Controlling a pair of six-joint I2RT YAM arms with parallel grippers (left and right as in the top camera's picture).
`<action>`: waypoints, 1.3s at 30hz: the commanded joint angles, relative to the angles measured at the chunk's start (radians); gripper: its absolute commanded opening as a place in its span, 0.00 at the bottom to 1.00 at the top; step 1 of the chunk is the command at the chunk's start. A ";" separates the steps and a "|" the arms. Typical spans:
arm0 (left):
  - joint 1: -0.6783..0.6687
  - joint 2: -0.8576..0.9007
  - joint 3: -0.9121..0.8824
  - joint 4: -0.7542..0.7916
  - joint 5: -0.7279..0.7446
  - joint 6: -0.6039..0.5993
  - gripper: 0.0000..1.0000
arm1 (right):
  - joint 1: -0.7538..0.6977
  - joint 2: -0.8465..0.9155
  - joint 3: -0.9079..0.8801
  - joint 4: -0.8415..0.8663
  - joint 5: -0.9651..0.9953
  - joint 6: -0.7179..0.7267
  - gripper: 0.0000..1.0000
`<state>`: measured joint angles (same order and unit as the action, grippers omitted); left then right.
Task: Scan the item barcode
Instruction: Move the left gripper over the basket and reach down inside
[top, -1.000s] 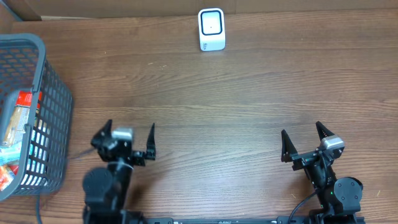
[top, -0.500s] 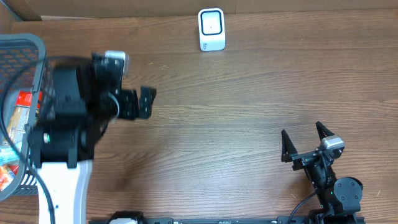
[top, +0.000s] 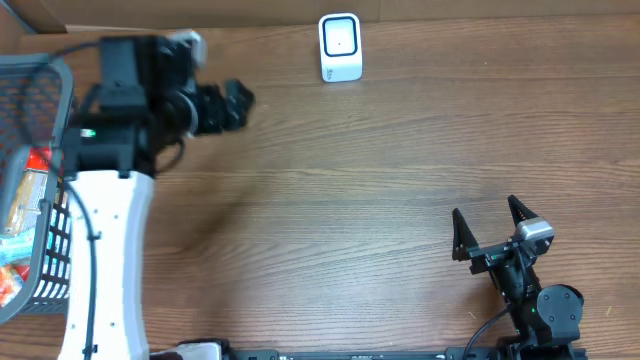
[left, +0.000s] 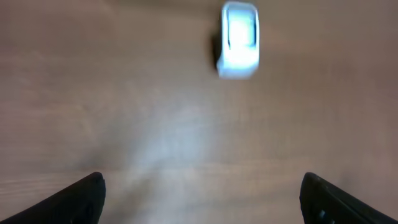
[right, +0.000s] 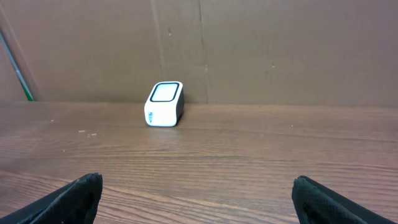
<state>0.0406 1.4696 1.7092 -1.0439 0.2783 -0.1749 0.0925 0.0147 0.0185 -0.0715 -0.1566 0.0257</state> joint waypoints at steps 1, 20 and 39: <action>0.116 0.000 0.187 0.004 -0.005 -0.155 0.91 | 0.005 -0.012 -0.011 0.004 0.006 0.000 1.00; 0.817 0.111 0.284 -0.286 -0.339 -0.417 0.78 | 0.005 -0.012 -0.011 0.004 0.007 0.000 1.00; 0.933 0.293 -0.060 -0.060 -0.337 -0.326 0.75 | 0.005 -0.012 -0.011 0.004 0.006 0.000 1.00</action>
<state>0.9768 1.7306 1.6550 -1.1160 -0.0429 -0.5385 0.0925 0.0147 0.0185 -0.0719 -0.1562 0.0257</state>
